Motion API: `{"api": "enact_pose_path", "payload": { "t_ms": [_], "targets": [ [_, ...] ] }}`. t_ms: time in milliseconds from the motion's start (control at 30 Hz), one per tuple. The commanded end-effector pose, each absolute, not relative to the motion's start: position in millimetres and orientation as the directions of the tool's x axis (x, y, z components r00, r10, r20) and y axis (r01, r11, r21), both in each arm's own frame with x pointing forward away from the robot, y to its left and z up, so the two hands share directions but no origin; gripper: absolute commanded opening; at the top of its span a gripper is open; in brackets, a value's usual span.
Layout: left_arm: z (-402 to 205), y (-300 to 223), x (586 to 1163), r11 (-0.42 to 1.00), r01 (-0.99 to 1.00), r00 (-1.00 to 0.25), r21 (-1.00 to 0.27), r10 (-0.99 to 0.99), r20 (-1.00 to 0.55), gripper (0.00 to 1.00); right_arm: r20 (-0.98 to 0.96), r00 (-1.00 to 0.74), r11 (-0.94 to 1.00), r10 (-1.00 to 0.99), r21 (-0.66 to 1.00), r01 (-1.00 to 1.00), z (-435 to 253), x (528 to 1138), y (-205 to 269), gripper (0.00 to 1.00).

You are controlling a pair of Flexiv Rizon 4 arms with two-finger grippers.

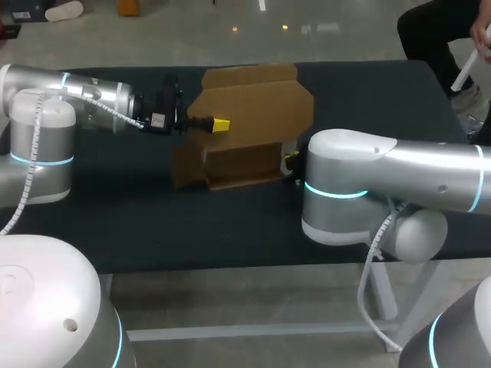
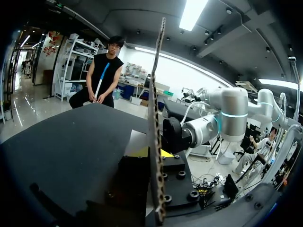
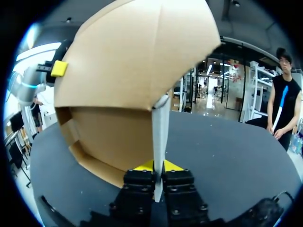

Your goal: Assemble the packaging by folding the flat box into shape, placing the metal phone stand inside, and closing the box properly

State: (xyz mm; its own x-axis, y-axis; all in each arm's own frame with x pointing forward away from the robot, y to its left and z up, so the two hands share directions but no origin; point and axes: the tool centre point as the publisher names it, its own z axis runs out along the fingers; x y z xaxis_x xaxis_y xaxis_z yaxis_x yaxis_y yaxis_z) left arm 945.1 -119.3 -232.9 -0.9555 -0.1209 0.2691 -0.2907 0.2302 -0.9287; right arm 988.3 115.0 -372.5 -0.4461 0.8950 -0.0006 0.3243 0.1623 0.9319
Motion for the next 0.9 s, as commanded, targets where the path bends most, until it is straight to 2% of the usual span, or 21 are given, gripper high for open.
{"api": "enact_pose_path", "payload": {
  "t_ms": [33, 367, 433, 467, 500, 533, 900],
  "targets": [
    [-236.3, -122.4, 945.5, 0.232, -0.291, -0.956, -0.928, -0.118, 0.270, 0.00, -0.090, -0.225, 0.159, 0.970, 0.936, 0.314, -372.4, 985.6, 124.5, 0.00],
    [-236.2, -125.3, 943.6, 0.255, -0.284, -0.957, -0.925, -0.136, 0.256, 0.00, -0.099, -0.220, 0.164, 0.971, 0.939, 0.302, -366.5, 983.1, 124.2, 0.00],
    [-235.5, -125.9, 942.9, 0.257, -0.282, -0.957, -0.924, -0.141, 0.253, 0.33, -0.099, -0.221, 0.164, 0.970, 0.940, 0.298, -365.7, 982.5, 124.0, 0.00],
    [-235.1, -126.1, 942.5, 0.263, -0.279, -0.958, -0.923, -0.148, 0.247, 0.47, -0.099, -0.222, 0.164, 0.970, 0.941, 0.296, -365.3, 982.0, 123.8, 0.00],
    [-234.8, -126.5, 942.0, 0.264, -0.279, -0.958, -0.923, -0.149, 0.247, 0.76, -0.098, -0.224, 0.163, 0.970, 0.942, 0.294, -365.0, 981.5, 123.7, 0.00],
    [-234.3, -126.7, 941.4, 0.266, -0.278, -0.958, -0.923, -0.151, 0.245, 1.00, -0.096, -0.228, 0.162, 0.969, 0.943, 0.291, -364.6, 980.9, 123.5, 0.00],
    [-235.7, -126.3, 933.1, 0.306, -0.213, -0.969, -0.928, -0.184, 0.162, 1.00, -0.057, -0.269, 0.131, 0.961, 0.956, 0.263, -359.9, 974.9, 118.9, 0.00]
  ]
}}
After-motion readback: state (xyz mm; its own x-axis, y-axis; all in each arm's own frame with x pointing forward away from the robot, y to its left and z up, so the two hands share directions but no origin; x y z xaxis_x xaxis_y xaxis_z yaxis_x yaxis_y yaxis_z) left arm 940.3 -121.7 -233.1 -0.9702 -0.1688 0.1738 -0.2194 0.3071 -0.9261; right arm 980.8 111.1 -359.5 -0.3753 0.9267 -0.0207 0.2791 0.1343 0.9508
